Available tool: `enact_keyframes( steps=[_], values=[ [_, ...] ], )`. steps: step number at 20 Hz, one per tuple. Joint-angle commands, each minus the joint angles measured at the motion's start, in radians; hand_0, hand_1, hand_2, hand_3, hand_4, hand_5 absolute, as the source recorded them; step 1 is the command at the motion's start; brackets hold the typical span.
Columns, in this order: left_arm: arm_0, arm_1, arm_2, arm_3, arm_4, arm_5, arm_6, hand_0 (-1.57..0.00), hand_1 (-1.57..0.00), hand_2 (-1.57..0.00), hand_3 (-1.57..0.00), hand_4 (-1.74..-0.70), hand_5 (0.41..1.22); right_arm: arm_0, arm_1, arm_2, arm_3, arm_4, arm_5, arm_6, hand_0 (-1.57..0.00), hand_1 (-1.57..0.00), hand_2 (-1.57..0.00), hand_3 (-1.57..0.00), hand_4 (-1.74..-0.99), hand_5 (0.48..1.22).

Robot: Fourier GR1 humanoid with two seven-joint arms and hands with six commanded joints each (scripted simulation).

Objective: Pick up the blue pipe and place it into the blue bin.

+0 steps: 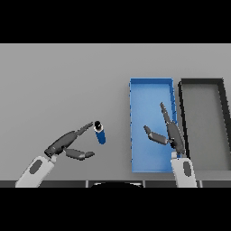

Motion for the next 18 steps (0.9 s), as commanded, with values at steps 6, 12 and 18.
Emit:
enact_keyframes(
  steps=[6,12,18],
  values=[
    [-0.064,-0.129,-0.032,0.117,-0.051,0.037,-0.039,0.00,0.00,0.00,0.00,-1.13,0.488,0.002,-0.002,-0.009,-0.010,-0.020,0.009,-0.017,0.00,0.00,0.00,0.00,-1.206,0.554],
    [-0.102,-0.239,-0.048,0.224,-0.074,0.076,-0.053,0.00,0.00,0.00,0.00,-1.12,0.494,0.008,0.010,-0.011,-0.010,-0.027,0.004,-0.013,0.00,0.00,0.00,0.00,-1.201,0.548],
    [-0.143,-0.319,-0.025,0.325,-0.029,0.057,-0.114,0.00,-0.04,-0.17,-0.11,-1.18,0.601,0.025,-0.010,-0.013,-0.022,-0.012,0.003,-0.023,0.00,0.00,0.00,0.00,-1.186,0.554]
  ],
)
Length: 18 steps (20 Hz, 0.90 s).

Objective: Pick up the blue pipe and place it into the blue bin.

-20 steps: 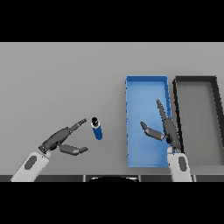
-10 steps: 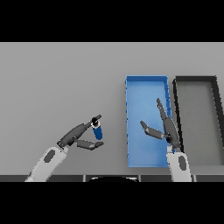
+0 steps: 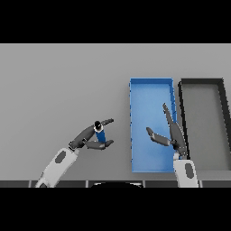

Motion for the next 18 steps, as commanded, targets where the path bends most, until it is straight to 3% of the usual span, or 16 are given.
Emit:
enact_keyframes(
  steps=[1,2,3,4,6,8,9,12,18],
  values=[
    [0.003,-0.014,0.003,0.003,0.023,-0.012,0.002,0.00,-0.12,-0.27,-0.20,-1.22,0.635,-0.004,-0.001,0.001,-0.003,-0.001,0.002,0.010,0.00,0.00,0.00,0.00,-1.188,0.556],
    [0.001,-0.030,0.005,0.002,0.042,-0.018,0.002,-0.04,-0.25,-0.42,-0.35,-1.27,0.675,-0.001,0.004,0.000,0.001,-0.010,0.005,0.004,0.00,0.00,0.00,0.00,-1.196,0.560],
    [-0.001,-0.048,0.007,0.009,0.054,-0.019,0.008,-0.18,-0.41,-0.58,-0.59,-1.30,0.784,0.009,0.007,0.000,0.012,-0.007,0.004,-0.003,0.00,0.00,0.00,0.00,-1.192,0.560],
    [0.003,-0.059,0.006,-0.001,0.062,-0.015,0.009,-0.42,-0.64,-0.78,-0.78,-1.38,0.872,-0.004,0.004,-0.002,0.015,-0.004,0.002,0.009,0.00,0.00,0.00,0.00,-1.191,0.561],
    [0.011,-0.070,-0.004,-0.009,0.036,0.000,-0.007,-0.83,-0.98,-1.06,-1.02,-1.50,0.997,0.004,0.002,-0.001,0.005,-0.004,0.003,-0.014,0.00,0.00,0.00,0.00,-1.184,0.562],
    [0.022,-0.076,-0.015,-0.012,0.032,0.005,-0.034,-1.10,-1.19,-1.25,-1.20,-1.59,1.078,-0.002,0.005,-0.001,0.017,0.007,-0.007,0.003,0.00,0.00,0.00,0.00,-1.179,0.561],
    [0.026,-0.077,-0.029,-0.019,0.024,0.009,-0.040,-1.19,-1.27,-1.31,-1.26,-1.62,1.106,0.015,0.003,0.004,0.005,0.009,-0.003,-0.015,0.00,0.00,0.00,0.00,-1.178,0.561],
    [0.035,-0.062,-0.044,-0.040,0.003,0.029,-0.052,-1.38,-1.42,-1.44,-1.41,-1.54,1.162,-0.003,0.010,0.005,0.005,0.003,-0.003,0.007,0.00,0.00,0.00,0.00,-1.176,0.559],
    [0.021,-0.101,-0.025,-0.107,0.001,0.038,-0.097,-1.52,-1.53,-1.54,-1.53,-1.48,1.206,-0.015,0.007,0.006,0.022,0.015,-0.006,0.023,0.00,0.00,0.00,0.00,-1.154,0.550]
  ],
)
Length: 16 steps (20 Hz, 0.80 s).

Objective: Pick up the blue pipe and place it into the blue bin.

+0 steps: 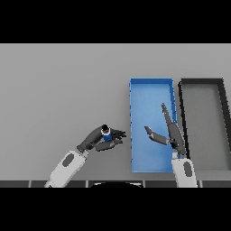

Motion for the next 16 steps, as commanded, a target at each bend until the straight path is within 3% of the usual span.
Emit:
enact_keyframes(
  steps=[1,11,16],
  values=[
    [-0.003,-0.015,-0.003,-0.009,-0.005,0.004,-0.005,-1.53,-1.54,-1.54,-1.54,-1.48,1.209,0.002,0.000,-0.001,0.004,0.003,-0.002,-0.008,0.00,0.00,0.00,0.00,-1.151,0.550],
    [-0.077,-0.037,0.023,-0.096,-0.010,-0.044,0.120,-1.57,-1.57,-1.57,-1.57,-1.47,1.220,0.008,-0.014,-0.006,-0.003,0.011,-0.004,-0.011,0.00,0.00,0.00,0.00,-1.124,0.574],
    [-0.054,-0.049,0.018,-0.123,-0.026,-0.066,0.146,-1.57,-1.57,-1.57,-1.57,-1.47,1.220,-0.063,-0.052,-0.012,0.033,0.007,0.029,-0.010,0.00,0.00,0.00,0.00,-1.123,0.578]
  ],
)
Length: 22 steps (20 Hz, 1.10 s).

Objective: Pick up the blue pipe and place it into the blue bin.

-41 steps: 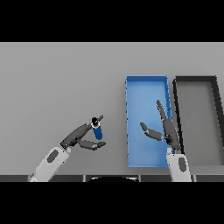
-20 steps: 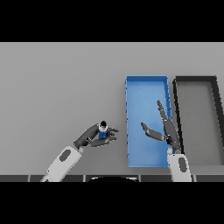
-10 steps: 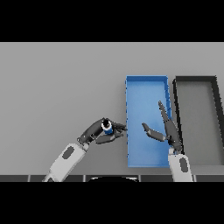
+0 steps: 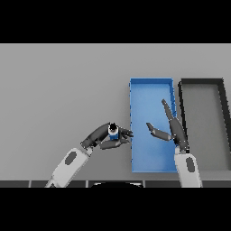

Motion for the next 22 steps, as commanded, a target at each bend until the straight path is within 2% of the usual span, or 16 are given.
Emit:
enact_keyframes(
  steps=[1,3,5,7,9,11,13,16,18,22],
  values=[
    [-0.002,-0.006,0.002,0.008,-0.007,0.000,0.001,-1.57,-1.57,-1.57,-1.57,-1.47,1.220,-0.026,-0.009,-0.005,0.016,-0.003,0.007,0.006,0.00,0.00,0.00,0.00,-1.133,0.578],
    [0.015,-0.012,0.003,0.005,-0.014,-0.006,-0.006,-1.57,-1.57,-1.57,-1.57,-1.47,1.220,-0.021,-0.021,0.000,0.018,-0.003,0.023,-0.019,0.00,0.00,0.00,0.00,-1.185,0.578],
    [0.002,-0.020,0.015,0.012,-0.027,-0.008,-0.005,-1.57,-1.57,-1.57,-1.57,-1.47,1.221,-0.024,-0.015,-0.001,0.016,-0.023,0.036,-0.033,0.00,-0.01,0.00,0.00,-1.194,0.572],
    [0.002,-0.022,0.022,0.017,-0.035,-0.017,-0.008,-1.57,-1.57,-1.57,-1.57,-1.47,1.221,-0.050,-0.005,-0.016,-0.007,-0.103,0.079,-0.085,0.00,-0.02,-0.03,0.00,-1.166,0.571],
    [0.002,-0.017,0.036,0.015,-0.030,-0.032,-0.011,-1.57,-1.57,-1.57,-1.57,-1.47,1.221,-0.068,-0.031,-0.031,-0.057,-0.193,0.147,-0.108,0.00,-0.01,-0.03,0.00,-1.175,0.592],
    [0.007,-0.016,0.041,0.009,-0.033,-0.043,-0.004,-1.57,-1.57,-1.57,-1.57,-1.47,1.221,-0.107,-0.078,-0.035,-0.111,-0.255,0.204,-0.066,0.00,-0.01,-0.02,0.00,-1.163,0.592],
    [0.001,-0.034,0.036,0.002,-0.053,-0.037,0.017,-1.57,-1.57,-1.57,-1.57,-1.47,1.221,-0.142,-0.127,-0.022,-0.166,-0.325,0.275,0.018,0.00,0.00,-0.01,0.00,-1.171,0.579],
    [0.031,-0.035,0.032,-0.009,-0.067,-0.051,0.005,-1.57,-1.57,-1.57,-1.57,-1.47,1.221,-0.186,-0.184,0.029,-0.270,-0.377,0.341,0.117,0.00,0.00,0.00,0.00,-1.194,0.543],
    [0.027,-0.042,0.042,-0.005,-0.077,-0.052,0.015,-1.57,-1.57,-1.57,-1.57,-1.47,1.221,-0.216,-0.199,0.064,-0.291,-0.378,0.381,0.128,0.00,0.00,0.00,0.00,-1.219,0.537],
    [0.007,-0.056,0.060,0.013,-0.092,-0.070,0.006,-1.57,-1.57,-1.57,-1.57,-1.47,1.221,-0.278,-0.205,0.124,-0.320,-0.415,0.430,0.198,0.00,0.00,0.00,0.00,-1.249,0.524]
  ],
)
